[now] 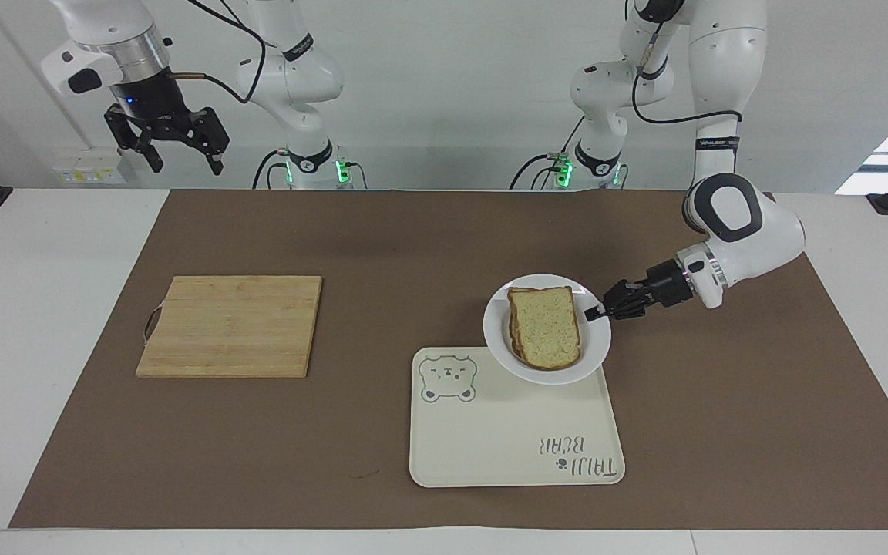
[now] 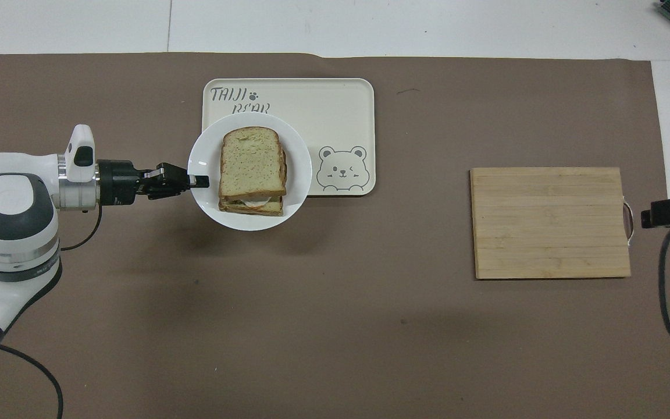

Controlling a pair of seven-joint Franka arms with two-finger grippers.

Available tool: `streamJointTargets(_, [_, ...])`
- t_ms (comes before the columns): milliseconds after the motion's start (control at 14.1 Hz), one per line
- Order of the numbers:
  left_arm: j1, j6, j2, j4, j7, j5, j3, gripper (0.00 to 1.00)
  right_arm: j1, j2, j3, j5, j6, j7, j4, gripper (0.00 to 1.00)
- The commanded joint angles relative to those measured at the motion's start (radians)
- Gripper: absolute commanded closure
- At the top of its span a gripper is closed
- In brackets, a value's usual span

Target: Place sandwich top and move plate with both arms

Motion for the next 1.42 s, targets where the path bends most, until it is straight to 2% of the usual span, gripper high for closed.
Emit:
streamJointTargets(0, [0.015,-0.064,0.073,0.128,-0.028,0.110,-0.008,1.00,-0.021,-0.010,0.010,0.018,-0.001,-0.023,-0.006,0.00])
streamJointTargets(496, [0.022,-0.045,0.097,0.151,-0.096,0.101,-0.011,1.00,-0.021,-0.010,0.013,0.021,-0.001,-0.023,-0.006,0.00])
streamJointTargets(638, [0.022,-0.063,0.151,0.220,-0.096,0.101,-0.013,1.00,-0.021,-0.010,0.013,0.021,-0.001,-0.023,-0.006,0.00])
streamJointTargets(851, [0.019,-0.071,0.212,0.254,-0.088,0.096,-0.019,1.00,-0.021,-0.010,0.013,0.021,-0.001,-0.025,-0.006,0.00])
streamJointTargets(993, [0.038,-0.134,0.229,0.278,-0.082,0.076,-0.022,1.00,-0.021,-0.010,0.013,0.021,-0.001,-0.023,-0.006,0.00])
streamJointTargets(1348, [0.059,-0.199,0.358,0.387,0.061,0.065,-0.054,1.00,-0.021,-0.010,0.013,0.021,-0.001,-0.023,-0.006,0.00])
